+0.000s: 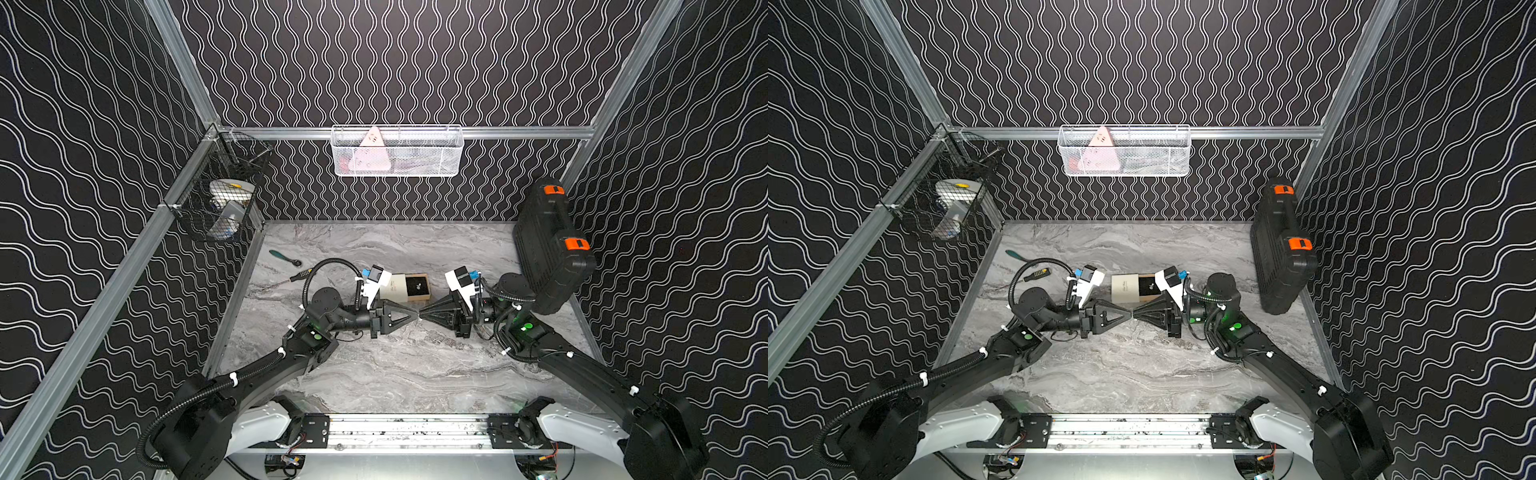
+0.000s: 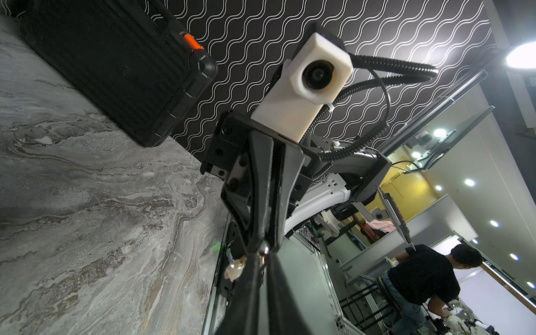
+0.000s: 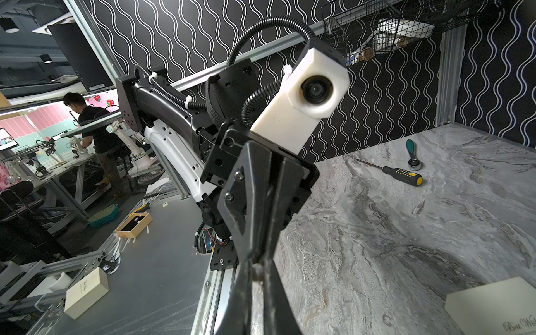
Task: Place the earrings into the drawer-style jewelry box
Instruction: Pick up the earring from the center of the board, then insert the earring into the inner lining.
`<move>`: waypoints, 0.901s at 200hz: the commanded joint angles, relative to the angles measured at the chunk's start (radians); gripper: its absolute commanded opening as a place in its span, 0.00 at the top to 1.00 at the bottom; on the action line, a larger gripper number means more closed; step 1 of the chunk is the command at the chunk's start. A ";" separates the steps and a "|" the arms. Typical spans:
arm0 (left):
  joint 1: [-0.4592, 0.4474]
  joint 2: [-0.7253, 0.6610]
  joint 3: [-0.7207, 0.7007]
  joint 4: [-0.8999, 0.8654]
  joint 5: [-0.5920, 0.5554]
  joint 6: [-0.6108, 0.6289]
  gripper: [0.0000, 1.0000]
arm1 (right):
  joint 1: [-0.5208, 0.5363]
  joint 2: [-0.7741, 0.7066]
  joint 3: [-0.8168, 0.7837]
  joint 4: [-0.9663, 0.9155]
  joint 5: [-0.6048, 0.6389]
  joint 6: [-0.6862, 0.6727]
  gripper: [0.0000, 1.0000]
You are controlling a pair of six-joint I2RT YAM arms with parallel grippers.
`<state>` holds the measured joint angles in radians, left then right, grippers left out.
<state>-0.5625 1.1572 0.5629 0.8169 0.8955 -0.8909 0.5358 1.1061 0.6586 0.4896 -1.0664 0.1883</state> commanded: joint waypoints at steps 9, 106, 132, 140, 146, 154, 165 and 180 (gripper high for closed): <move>0.008 -0.037 0.029 -0.061 -0.063 0.035 0.45 | 0.000 0.000 0.026 -0.100 0.075 -0.056 1.00; 0.261 -0.009 0.255 -0.669 -0.911 0.254 0.27 | -0.010 0.251 0.225 -0.534 0.439 -0.144 0.99; 0.273 0.110 0.301 -0.617 -0.958 0.306 0.27 | -0.013 0.343 0.286 -0.587 0.556 -0.141 0.99; 0.276 0.144 0.317 -0.610 -0.964 0.324 0.27 | -0.013 0.375 0.309 -0.602 0.590 -0.139 0.99; 0.278 0.168 0.327 -0.607 -0.971 0.337 0.26 | -0.013 0.398 0.329 -0.614 0.621 -0.135 0.99; 0.282 0.197 0.335 -0.599 -0.977 0.348 0.26 | -0.014 0.430 0.356 -0.634 0.652 -0.132 0.99; 0.290 0.237 0.342 -0.589 -0.973 0.346 0.26 | -0.014 0.476 0.399 -0.665 0.691 -0.131 0.99; 0.293 0.282 0.327 -0.540 -0.952 0.349 0.27 | -0.014 0.538 0.464 -0.719 0.744 -0.124 0.99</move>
<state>-0.2768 1.3899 0.8925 0.1955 -0.0307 -0.5747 0.5217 1.5715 1.0439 -0.1265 -0.4580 0.0597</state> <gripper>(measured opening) 0.737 0.091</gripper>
